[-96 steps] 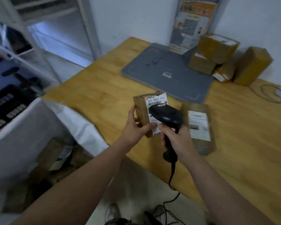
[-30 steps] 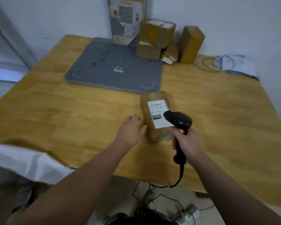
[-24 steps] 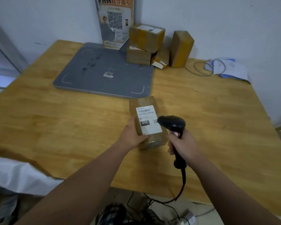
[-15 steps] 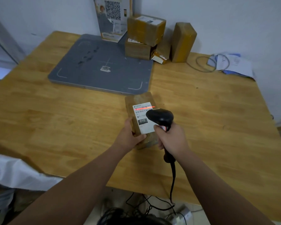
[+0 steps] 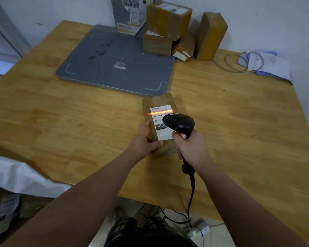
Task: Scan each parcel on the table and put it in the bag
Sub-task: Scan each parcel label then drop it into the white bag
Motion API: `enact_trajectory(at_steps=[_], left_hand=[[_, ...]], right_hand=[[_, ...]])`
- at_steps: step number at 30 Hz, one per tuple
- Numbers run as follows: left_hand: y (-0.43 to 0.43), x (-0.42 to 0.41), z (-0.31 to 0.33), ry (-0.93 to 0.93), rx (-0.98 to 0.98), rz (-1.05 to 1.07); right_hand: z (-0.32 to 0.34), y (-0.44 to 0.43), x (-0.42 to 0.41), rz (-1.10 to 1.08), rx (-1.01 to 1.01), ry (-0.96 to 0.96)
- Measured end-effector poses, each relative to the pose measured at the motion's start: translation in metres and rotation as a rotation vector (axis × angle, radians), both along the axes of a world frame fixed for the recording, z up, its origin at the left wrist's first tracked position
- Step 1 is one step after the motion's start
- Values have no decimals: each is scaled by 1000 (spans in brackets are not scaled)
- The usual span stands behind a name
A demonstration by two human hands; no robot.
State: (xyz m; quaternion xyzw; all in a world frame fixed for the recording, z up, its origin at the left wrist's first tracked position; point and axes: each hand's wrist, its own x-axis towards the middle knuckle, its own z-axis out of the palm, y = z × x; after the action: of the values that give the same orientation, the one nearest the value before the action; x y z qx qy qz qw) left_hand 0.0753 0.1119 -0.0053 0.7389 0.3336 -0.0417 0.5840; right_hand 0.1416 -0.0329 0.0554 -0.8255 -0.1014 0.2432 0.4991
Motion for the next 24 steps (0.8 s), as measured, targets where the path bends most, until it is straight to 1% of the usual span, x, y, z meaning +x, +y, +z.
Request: enact_trajectory(at_steps=[13,19,22,24], left_hand=[[-1,-1,1,-7,0,2],[-1,0,0,7,-98,60],[5,4,2,31,-94,78],[7,10,3,58,-113,93]], right_hand=[[-2,-2,1,30,3,-44],[-3,-9,4,73,-13,-44],[1,-18,16,63,-42,-86],[4,-17,28,26,-2,-32]])
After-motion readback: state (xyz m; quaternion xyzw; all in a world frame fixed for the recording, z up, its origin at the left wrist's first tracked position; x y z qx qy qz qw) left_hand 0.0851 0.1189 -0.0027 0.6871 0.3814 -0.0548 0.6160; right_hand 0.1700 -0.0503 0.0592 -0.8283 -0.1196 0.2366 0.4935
